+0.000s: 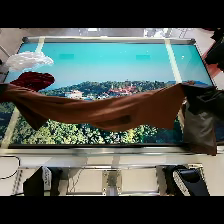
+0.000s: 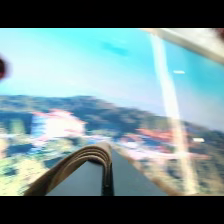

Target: Fold the shirts.

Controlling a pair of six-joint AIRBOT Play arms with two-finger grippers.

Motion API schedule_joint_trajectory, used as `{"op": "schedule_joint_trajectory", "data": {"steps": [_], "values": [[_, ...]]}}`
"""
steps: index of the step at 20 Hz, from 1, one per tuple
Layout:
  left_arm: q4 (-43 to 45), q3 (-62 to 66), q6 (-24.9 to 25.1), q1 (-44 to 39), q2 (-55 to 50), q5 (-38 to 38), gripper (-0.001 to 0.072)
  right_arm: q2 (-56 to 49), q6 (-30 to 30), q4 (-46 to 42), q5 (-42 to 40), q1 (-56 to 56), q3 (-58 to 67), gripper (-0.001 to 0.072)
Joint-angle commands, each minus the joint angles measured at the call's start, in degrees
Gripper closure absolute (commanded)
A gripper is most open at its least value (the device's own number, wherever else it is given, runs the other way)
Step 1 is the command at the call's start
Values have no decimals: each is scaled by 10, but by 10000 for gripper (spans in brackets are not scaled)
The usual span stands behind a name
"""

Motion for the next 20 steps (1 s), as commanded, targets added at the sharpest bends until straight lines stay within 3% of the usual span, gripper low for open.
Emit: {"op": "schedule_joint_trajectory", "data": {"steps": [1,5,10,13,15,17,18,19,20], "values": [[190,121,-70,-12,-51,-73,701,-35,8,-66,5,0,71,698],[177,120,-70,-131,-170,-78,701,-130,6,-59,10,0,82,698],[287,120,-70,-286,-407,-23,699,-342,-1,-58,-14,0,82,698],[296,120,-79,-322,-548,49,698,-478,-1,-30,-63,1,82,696],[290,120,-115,-329,-617,118,694,-552,-1,10,-122,5,82,695],[258,120,-125,-329,-653,182,651,-598,-1,51,-199,17,82,693],[235,120,-125,-329,-658,217,358,-610,-1,58,-244,26,82,689],[213,121,-125,-328,-657,249,71,-615,-1,59,-284,35,82,637],[189,127,-125,-325,-655,265,30,-614,-1,60,-321,43,83,396]]}}
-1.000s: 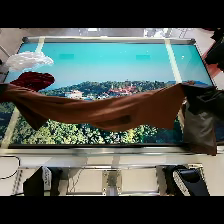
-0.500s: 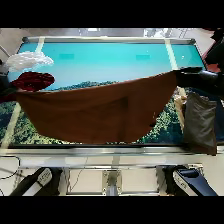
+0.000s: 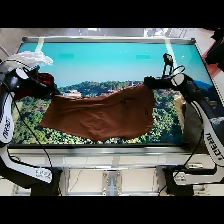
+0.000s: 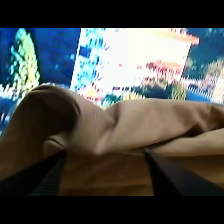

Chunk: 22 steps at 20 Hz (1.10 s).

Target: Fold the shirts.

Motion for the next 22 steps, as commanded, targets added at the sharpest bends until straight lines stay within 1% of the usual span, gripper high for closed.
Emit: {"op": "schedule_joint_trajectory", "data": {"steps": [1,2,4,5,6,7,8,9,10,12,14,16,19,20,21,22], "values": [[-78,18,-10,2,-27,97,31,-39,0,27,-128,22,12,189],[-94,31,-10,9,-19,94,31,-37,0,26,-108,22,32,168],[-97,43,-7,36,21,92,32,-18,0,-19,-35,8,77,177],[-92,43,5,54,52,82,32,-2,0,-53,12,-5,97,181],[-76,43,40,73,83,58,32,22,0,-87,64,-23,110,182],[-39,38,60,96,117,23,36,49,0,-108,113,-45,110,198],[4,22,59,123,150,-7,53,72,0,-121,165,-66,110,202],[22,-10,53,152,182,-23,53,94,-2,-125,208,-85,101,202],[16,-62,32,189,221,-23,53,120,-9,-125,231,-103,80,202],[-37,-182,1,269,295,-4,53,174,-16,-117,229,-127,22,202],[-105,-295,-7,349,346,-7,53,220,-16,-107,216,-132,-33,202],[-170,-382,-5,411,358,-24,53,251,-16,-106,212,-132,-73,202],[-227,-469,43,452,357,-9,58,276,-16,-105,211,-132,-99,202],[-238,-485,47,452,353,-6,136,282,-16,-103,209,-132,-98,202],[-239,-491,46,450,342,-7,161,287,-16,-98,206,-132,-98,202],[-239,-492,46,447,329,-6,162,292,-16,-92,206,-132,-98,202]]}}
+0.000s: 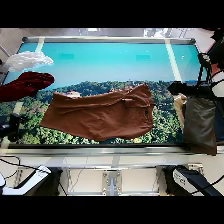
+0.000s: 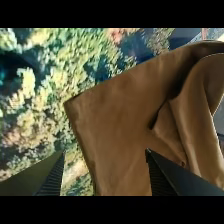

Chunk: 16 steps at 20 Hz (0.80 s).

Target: Fold the shirts.

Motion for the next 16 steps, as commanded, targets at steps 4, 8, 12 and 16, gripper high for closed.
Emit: {"op": "schedule_joint_trajectory", "data": {"steps": [4,8,12,16], "values": [[-93,-47,28,17,-54,33,181,40,0,13,2,-2,-12,202],[-102,-46,61,-16,-91,45,294,56,1,14,1,-2,-12,202],[-124,-46,61,-87,-126,104,294,73,2,30,1,-2,-12,202],[-123,-41,57,-95,-124,97,294,94,2,29,7,-2,-8,203]]}}
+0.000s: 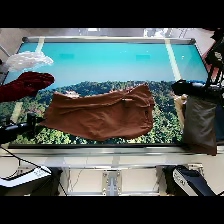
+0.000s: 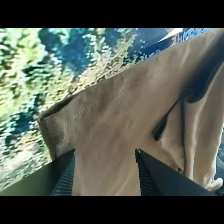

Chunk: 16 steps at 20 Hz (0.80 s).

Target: Fold the shirts.

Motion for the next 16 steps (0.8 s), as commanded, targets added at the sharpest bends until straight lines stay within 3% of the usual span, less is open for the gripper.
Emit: {"op": "schedule_joint_trajectory", "data": {"steps": [1,3,6,12,15,16], "values": [[0,7,0,7,11,2,294,19,1,-2,3,0,2,203],[39,7,-10,38,33,-29,297,25,1,-4,1,0,2,203],[163,7,-66,43,35,-54,272,25,6,-1,0,0,2,202],[85,7,-64,-12,-5,21,277,25,6,30,0,0,2,203],[-4,8,-24,-55,-47,50,279,25,6,39,11,0,2,203],[-29,9,-13,-62,-54,56,313,26,6,39,22,0,2,211]]}}
